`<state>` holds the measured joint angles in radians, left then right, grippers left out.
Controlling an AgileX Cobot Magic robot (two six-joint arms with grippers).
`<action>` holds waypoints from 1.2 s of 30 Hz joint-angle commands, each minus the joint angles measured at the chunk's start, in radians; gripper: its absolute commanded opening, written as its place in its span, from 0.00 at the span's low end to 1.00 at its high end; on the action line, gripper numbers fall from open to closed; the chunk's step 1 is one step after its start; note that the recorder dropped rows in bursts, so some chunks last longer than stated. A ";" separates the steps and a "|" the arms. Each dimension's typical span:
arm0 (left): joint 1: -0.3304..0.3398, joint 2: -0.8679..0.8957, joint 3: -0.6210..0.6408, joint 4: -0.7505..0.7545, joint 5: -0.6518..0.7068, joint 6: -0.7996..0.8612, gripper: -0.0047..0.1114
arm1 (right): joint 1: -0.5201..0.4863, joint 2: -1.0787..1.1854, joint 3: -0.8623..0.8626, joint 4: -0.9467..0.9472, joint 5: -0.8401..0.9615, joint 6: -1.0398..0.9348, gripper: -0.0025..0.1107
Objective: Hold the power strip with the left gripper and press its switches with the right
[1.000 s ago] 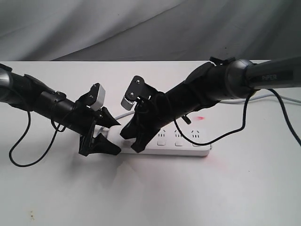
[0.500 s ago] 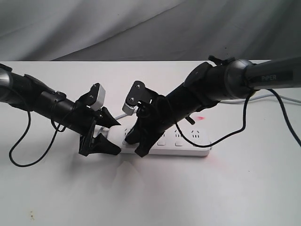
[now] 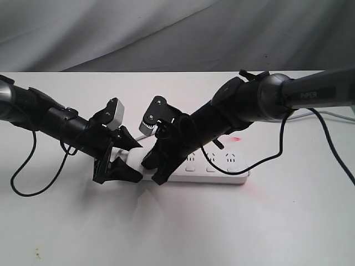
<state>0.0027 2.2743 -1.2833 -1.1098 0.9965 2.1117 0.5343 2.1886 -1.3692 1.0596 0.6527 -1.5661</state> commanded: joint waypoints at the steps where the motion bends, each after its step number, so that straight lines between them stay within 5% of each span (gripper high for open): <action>1: -0.002 0.017 0.010 0.074 -0.076 -0.018 0.63 | 0.003 0.029 0.005 -0.097 -0.037 0.039 0.02; 15: -0.002 0.017 0.010 0.074 -0.076 -0.018 0.63 | 0.022 0.072 0.005 -0.148 -0.050 0.106 0.02; 26: -0.002 0.017 0.010 0.074 -0.076 -0.018 0.63 | -0.020 0.072 0.024 -0.428 -0.025 0.329 0.02; 30: -0.002 0.017 0.010 0.074 -0.076 -0.018 0.63 | -0.020 0.070 0.024 -0.346 -0.017 0.293 0.02; 36: -0.002 0.017 0.010 0.074 -0.076 -0.018 0.63 | -0.026 -0.033 0.024 0.103 -0.012 -0.008 0.02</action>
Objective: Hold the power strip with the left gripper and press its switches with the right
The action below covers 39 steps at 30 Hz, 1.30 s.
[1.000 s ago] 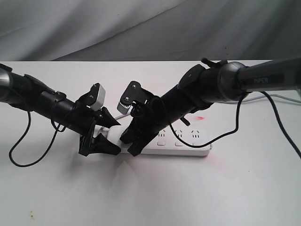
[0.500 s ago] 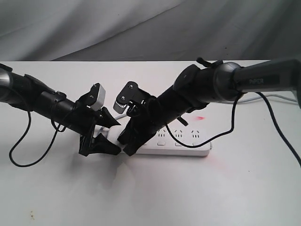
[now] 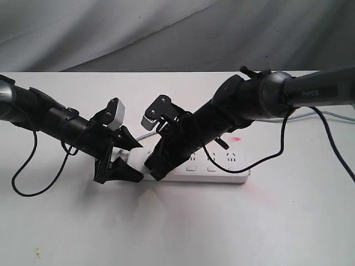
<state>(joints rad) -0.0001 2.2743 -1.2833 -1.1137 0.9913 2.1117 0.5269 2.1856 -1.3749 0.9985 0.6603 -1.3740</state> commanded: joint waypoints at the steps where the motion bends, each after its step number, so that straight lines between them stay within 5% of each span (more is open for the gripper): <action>1: 0.001 0.017 0.010 0.078 -0.071 -0.018 0.63 | -0.018 -0.051 0.027 0.200 -0.020 -0.243 0.02; 14: 0.001 0.017 0.010 0.078 -0.071 -0.018 0.63 | -0.041 -0.175 0.037 -0.023 -0.018 -0.104 0.02; 39: 0.001 0.017 0.010 0.078 -0.071 -0.018 0.63 | -0.045 -0.061 0.144 0.036 -0.043 -0.193 0.02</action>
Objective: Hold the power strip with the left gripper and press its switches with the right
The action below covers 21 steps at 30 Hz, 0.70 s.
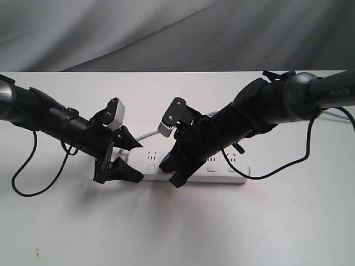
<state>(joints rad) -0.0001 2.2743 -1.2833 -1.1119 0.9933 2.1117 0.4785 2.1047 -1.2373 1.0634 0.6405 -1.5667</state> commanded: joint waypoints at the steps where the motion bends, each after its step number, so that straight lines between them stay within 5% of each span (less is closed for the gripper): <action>1: 0.001 0.017 0.010 0.076 -0.073 -0.018 0.63 | 0.004 0.020 0.007 -0.029 -0.031 0.002 0.02; 9: 0.001 0.017 0.010 0.076 -0.073 -0.018 0.63 | -0.016 0.066 0.011 -0.217 -0.048 0.145 0.02; 21: 0.001 0.017 0.010 0.076 -0.073 -0.018 0.63 | -0.047 0.056 0.019 -0.251 -0.027 0.195 0.02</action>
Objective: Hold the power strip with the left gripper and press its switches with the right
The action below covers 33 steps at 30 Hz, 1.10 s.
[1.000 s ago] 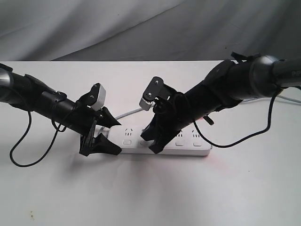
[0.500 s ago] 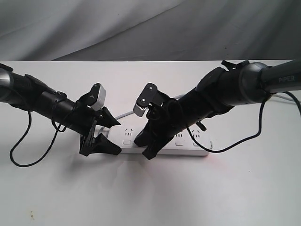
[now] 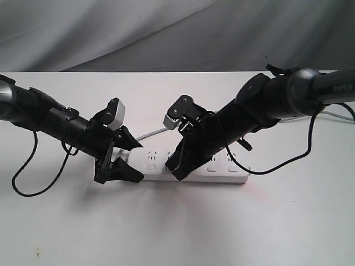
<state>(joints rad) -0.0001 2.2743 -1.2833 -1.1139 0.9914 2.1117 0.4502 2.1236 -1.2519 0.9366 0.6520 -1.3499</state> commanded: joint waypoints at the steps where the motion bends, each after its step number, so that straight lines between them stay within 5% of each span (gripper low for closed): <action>1: 0.001 0.017 0.010 0.078 -0.071 -0.018 0.63 | -0.016 0.033 0.033 -0.092 -0.039 -0.046 0.02; 8: 0.001 0.017 0.010 0.081 -0.072 -0.018 0.63 | -0.021 -0.147 0.029 0.218 -0.039 -0.261 0.02; 21: 0.001 0.017 0.010 0.081 -0.072 -0.018 0.63 | -0.064 -0.271 0.033 -0.059 -0.023 -0.096 0.02; 33: 0.001 0.017 0.010 0.081 -0.072 -0.018 0.63 | -0.091 -0.201 0.150 0.089 -0.019 -0.240 0.02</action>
<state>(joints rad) -0.0001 2.2743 -1.2833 -1.1121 0.9914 2.1117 0.3651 1.9028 -1.1135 0.9313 0.6263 -1.5125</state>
